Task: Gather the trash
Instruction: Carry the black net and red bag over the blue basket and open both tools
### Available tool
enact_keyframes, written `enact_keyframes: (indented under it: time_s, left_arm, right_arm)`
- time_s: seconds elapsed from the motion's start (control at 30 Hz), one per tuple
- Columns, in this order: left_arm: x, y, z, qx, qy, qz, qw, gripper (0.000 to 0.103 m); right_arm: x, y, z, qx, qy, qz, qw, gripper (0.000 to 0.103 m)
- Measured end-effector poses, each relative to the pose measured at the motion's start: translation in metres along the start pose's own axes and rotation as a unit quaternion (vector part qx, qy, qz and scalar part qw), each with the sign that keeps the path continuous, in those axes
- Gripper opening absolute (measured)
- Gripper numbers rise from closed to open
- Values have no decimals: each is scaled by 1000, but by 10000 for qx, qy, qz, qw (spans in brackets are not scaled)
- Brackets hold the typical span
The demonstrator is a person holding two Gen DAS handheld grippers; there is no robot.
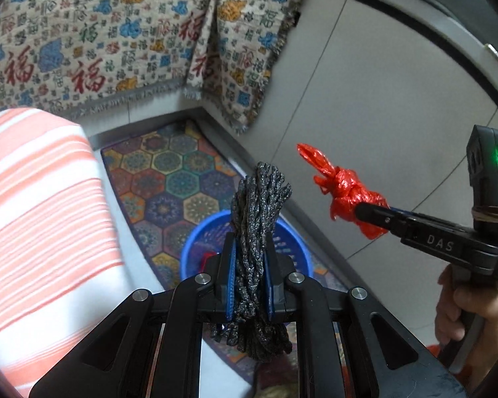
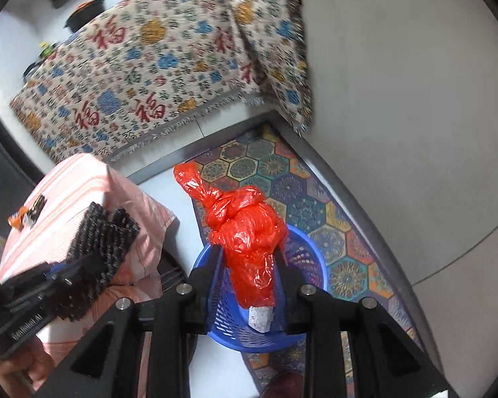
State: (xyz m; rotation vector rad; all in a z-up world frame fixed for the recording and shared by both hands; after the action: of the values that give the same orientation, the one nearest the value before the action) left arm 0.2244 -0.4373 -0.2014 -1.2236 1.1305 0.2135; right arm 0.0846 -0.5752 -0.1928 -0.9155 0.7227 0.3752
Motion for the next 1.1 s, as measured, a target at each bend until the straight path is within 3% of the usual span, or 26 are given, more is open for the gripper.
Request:
enact_keyframes:
  time_s: [0.53, 0.83, 0.9, 0.97, 1.1]
  left_arm:
    - [68, 10, -22, 108, -130, 492, 9986, 14]
    - [87, 13, -27, 153, -149, 586, 9981, 15]
    - [90, 13, -29, 194, -130, 593, 9980, 20]
    - [93, 12, -32, 247, -118, 594, 9979, 36]
    - [96, 12, -32, 258, -147, 538, 9981, 48]
  right_arm:
    - [36, 3, -41, 826, -110, 311, 9960, 28]
    - [48, 2, -42, 906, -186, 369, 9950, 29]
    - [50, 2, -43, 915, -170, 380, 9949, 30]
    - [52, 1, -45, 949, -148, 380, 9947, 31]
    - [56, -1, -51, 1085, -151, 330, 9934, 40]
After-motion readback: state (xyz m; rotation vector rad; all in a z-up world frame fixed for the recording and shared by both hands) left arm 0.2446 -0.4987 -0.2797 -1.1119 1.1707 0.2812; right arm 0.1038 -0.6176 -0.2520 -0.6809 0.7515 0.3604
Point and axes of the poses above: each gripper's, at about its wrist camera, not at the fingertips, and x roughly the way its jaws point, z to its left, y to its underside, the point moved 6 cm from there along x, roughly the way its jaws point, and after that the axes turned 14 degrees about -y, right-handed, at the moved point
